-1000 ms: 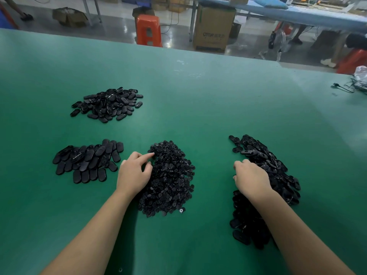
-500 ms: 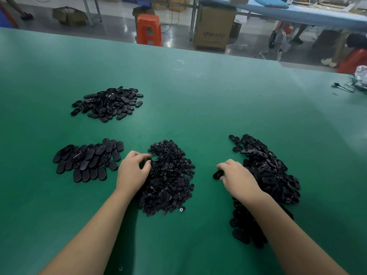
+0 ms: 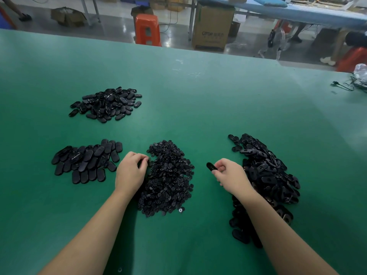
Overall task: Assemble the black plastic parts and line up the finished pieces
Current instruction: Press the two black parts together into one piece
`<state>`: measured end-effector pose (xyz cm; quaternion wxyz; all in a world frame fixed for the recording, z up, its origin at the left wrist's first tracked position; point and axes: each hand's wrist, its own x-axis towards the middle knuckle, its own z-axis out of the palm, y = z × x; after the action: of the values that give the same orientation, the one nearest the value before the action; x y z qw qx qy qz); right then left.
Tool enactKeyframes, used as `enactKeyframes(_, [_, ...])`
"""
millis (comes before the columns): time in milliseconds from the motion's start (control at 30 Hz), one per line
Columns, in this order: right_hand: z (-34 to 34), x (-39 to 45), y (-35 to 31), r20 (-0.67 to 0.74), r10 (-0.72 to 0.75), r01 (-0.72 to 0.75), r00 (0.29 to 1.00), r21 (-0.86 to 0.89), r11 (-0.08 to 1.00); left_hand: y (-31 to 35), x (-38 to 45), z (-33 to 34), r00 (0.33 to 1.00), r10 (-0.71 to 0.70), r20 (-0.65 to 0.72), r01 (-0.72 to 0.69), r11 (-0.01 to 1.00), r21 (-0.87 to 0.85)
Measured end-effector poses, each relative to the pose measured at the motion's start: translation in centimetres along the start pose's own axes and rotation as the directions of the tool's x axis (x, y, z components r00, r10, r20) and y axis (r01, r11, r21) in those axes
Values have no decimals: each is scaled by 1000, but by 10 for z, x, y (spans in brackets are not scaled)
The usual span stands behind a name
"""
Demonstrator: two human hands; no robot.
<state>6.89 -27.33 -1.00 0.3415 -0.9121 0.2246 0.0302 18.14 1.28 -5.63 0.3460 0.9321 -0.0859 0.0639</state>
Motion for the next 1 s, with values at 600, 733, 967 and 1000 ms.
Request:
enactKeyframes(600, [23, -15, -23, 47, 134, -121, 990, 769, 628, 2, -2, -3, 998, -37, -46, 32, 995, -98])
enactKeyframes(733, [25, -16, -22, -28, 124, -60, 992, 759, 649, 2, -2, -4, 999, -37, -35, 33, 994, -106])
enactKeyframes(967, [26, -18, -20, -11, 192, -102, 981, 818, 567, 0, -3, -2, 998, -37, -42, 32, 994, -107])
enactKeyframes(1000, [26, -18, -19, 2, 195, -111, 981, 829, 548, -1, -2, -2, 998, -35, -43, 30, 994, -105])
